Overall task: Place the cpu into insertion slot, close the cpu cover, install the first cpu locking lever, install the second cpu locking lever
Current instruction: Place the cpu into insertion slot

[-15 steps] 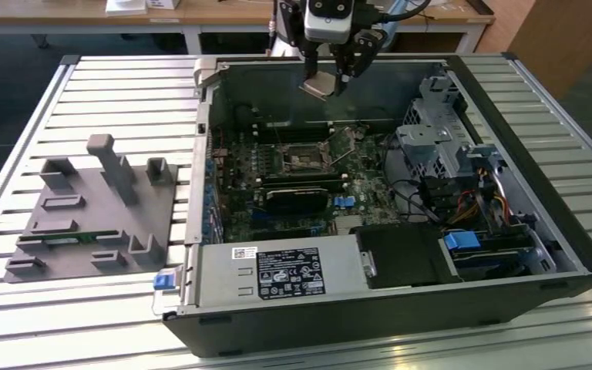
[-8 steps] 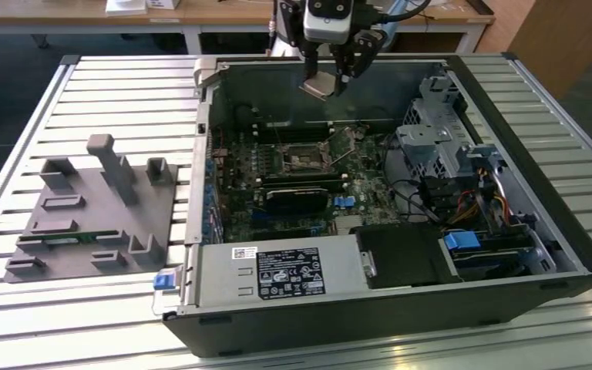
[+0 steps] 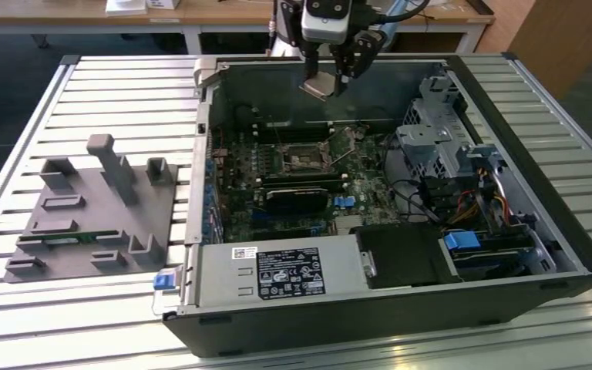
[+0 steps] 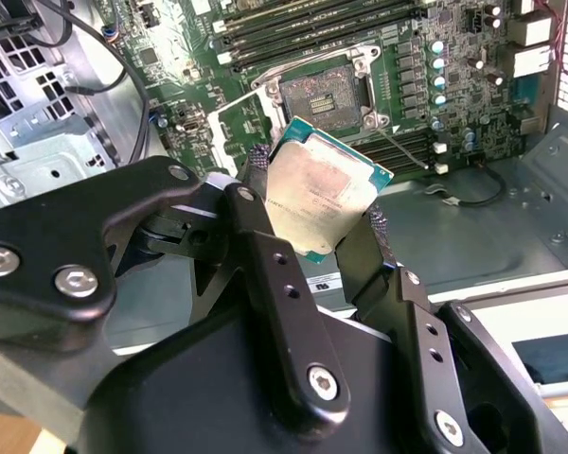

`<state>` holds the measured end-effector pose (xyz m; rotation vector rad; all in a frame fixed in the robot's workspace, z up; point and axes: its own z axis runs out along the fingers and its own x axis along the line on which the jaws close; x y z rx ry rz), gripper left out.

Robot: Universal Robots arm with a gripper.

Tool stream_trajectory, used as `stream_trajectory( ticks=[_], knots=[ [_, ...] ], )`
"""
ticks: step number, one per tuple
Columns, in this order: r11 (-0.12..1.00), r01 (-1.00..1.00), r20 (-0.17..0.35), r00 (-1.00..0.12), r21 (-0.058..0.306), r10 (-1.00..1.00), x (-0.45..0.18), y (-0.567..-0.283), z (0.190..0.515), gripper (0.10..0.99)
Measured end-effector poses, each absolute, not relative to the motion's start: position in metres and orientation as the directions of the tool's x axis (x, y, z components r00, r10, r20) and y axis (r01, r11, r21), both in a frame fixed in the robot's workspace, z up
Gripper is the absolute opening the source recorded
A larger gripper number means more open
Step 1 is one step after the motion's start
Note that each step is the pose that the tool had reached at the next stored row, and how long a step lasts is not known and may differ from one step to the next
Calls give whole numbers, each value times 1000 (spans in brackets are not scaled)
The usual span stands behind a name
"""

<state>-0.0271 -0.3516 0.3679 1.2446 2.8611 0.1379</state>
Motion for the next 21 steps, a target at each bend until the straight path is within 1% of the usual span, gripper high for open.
stream_trajectory(
  ticks=[21],
  knots=[
    [642,762,18,-645,88,764,-27,-352,367,537]
  ],
)
